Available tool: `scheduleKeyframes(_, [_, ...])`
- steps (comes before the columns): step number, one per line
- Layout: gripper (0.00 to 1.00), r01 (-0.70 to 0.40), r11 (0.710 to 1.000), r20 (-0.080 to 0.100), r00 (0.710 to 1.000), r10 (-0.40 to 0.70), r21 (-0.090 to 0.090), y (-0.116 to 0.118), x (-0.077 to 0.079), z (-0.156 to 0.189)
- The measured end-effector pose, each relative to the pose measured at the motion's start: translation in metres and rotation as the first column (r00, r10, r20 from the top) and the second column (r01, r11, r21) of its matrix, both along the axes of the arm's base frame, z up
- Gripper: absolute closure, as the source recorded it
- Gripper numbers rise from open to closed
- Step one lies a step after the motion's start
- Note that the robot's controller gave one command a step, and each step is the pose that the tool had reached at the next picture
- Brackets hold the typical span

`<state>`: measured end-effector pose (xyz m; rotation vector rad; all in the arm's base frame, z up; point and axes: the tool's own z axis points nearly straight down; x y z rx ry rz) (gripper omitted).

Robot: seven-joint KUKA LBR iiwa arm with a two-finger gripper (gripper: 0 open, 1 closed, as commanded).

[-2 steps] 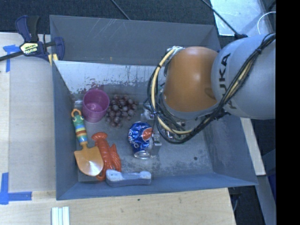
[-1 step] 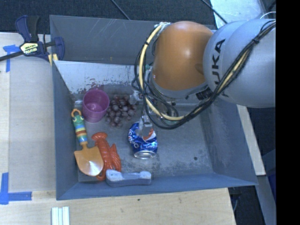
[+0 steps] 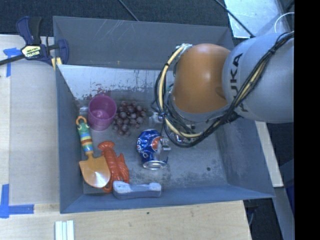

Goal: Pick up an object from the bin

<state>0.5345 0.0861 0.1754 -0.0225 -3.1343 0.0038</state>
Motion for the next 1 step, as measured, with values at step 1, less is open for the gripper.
scheduleKeyframes(1, [0.00,0.244,0.970,0.031,0.969,-0.244,0.014,0.0193,0.0304,-0.0097])
